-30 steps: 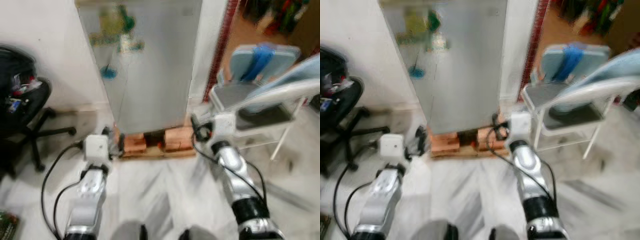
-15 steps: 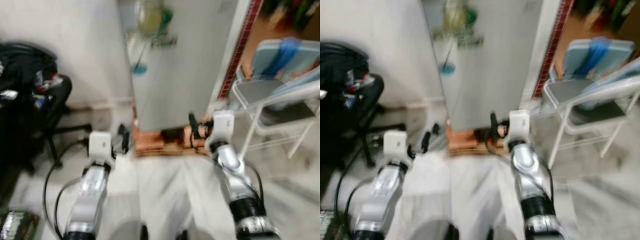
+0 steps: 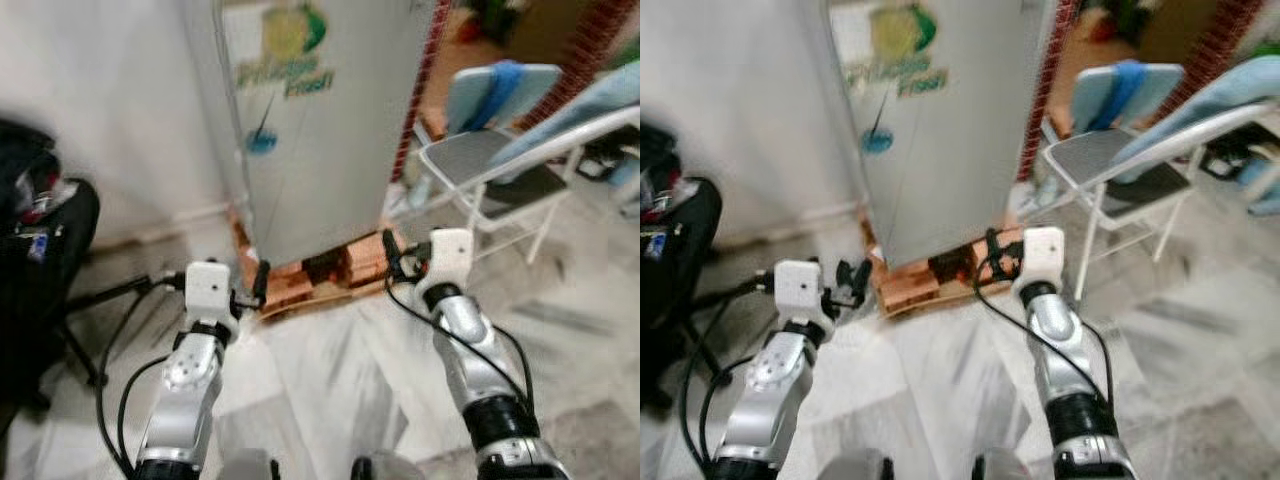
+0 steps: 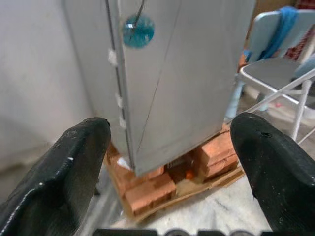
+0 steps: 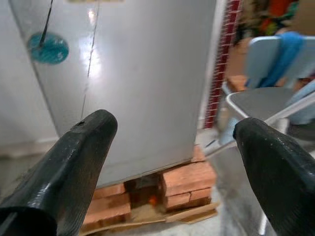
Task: Restocking fridge
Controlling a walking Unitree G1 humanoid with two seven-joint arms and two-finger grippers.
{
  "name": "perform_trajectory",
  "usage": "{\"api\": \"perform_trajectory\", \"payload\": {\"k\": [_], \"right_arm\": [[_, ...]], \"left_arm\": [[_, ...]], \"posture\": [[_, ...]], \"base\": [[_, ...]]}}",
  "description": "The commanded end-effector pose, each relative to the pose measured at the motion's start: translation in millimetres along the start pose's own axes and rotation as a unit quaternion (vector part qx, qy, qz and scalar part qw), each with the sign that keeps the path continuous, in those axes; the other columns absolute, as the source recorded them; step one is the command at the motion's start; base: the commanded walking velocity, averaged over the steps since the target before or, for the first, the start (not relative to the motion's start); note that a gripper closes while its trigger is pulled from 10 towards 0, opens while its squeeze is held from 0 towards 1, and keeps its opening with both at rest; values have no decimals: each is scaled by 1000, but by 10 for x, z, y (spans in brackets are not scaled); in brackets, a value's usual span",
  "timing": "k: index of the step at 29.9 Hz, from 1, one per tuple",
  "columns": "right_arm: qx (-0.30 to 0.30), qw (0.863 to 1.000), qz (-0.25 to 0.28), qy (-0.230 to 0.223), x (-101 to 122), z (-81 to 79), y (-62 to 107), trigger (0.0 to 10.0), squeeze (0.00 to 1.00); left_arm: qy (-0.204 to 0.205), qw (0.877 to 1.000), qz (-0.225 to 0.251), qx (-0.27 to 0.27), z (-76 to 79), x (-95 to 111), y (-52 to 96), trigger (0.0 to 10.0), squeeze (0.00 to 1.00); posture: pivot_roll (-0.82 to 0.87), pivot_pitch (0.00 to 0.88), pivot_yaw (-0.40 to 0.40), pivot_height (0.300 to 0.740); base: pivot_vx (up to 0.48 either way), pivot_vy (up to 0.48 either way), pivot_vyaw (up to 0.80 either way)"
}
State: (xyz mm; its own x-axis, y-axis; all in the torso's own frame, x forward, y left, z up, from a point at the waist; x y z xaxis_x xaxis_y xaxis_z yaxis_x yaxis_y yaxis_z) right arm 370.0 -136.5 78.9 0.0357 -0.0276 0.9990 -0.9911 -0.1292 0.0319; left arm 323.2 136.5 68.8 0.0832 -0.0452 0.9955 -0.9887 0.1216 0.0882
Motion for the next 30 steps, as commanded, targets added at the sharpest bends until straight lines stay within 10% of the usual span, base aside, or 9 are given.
{"api": "perform_trajectory", "payload": {"k": [1,30], "right_arm": [[20,1000,10,-6,55,-136,-26,10000,0],[16,1000,2,2,12,-113,-34,10000,0]], "left_arm": [[-3,1000,-7,17,-121,-32,36,10000,0],[-12,1000,3,5,-54,-31,45,10000,0]], "posture": [[130,57,3,740],[128,53,-8,740]], "base": [[0,461,0],[216,282,-231]]}}
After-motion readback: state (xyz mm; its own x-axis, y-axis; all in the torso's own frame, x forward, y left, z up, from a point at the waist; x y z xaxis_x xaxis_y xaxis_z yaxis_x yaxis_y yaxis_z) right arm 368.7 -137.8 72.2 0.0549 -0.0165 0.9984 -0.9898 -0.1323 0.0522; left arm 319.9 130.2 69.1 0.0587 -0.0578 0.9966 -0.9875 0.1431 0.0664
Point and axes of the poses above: a point about 5 cm out from each wrist's last joint towards the gripper, its own y axis pointing back from the gripper into the wrist, its own x axis along the axis of the wrist's last joint, z = x × y, the point moved 6 cm from there along -y, pointing out of the wrist towards the gripper, and after that the axes turned 1 degree about -y, right-handed, at the moved point
